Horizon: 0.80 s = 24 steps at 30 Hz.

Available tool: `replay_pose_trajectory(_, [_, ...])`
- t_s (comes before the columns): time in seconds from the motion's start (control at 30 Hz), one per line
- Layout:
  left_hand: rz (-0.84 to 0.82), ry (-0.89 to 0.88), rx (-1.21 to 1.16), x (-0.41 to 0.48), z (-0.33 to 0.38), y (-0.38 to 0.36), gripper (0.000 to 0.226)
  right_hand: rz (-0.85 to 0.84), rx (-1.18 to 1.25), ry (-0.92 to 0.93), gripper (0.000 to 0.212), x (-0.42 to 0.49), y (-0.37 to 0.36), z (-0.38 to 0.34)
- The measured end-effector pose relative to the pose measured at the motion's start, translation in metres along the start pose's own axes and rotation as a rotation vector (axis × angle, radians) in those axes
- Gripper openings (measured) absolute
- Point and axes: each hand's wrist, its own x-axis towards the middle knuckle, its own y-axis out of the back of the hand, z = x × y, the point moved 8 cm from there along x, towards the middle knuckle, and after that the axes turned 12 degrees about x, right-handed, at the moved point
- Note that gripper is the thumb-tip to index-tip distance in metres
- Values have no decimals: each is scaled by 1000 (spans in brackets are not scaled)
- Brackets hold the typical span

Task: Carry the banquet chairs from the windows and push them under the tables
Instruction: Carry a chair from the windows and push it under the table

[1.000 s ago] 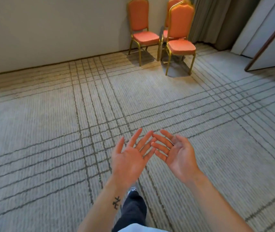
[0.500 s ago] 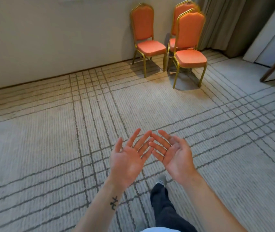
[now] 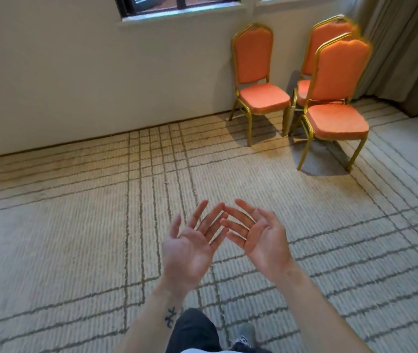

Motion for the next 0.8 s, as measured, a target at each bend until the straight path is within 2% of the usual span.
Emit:
replay_pose_trajectory(0.3, [36,30,-31,188,83,-3,65,43,-4,-41,57,195,-37,-55])
replay_pose_trajectory(0.47, [14,59,-22,304,153,-15,64,90,-22,-13,57,306,-85,-87])
replay_pose_trajectory(0.67, [-112,105,62,422,242,-68,65,93,30,80,56,410,-141,-154])
replay_pose_trajectory(0.8, [-131,129,87,489,271,-91,65,112,28,114,56,472,-153,-194])
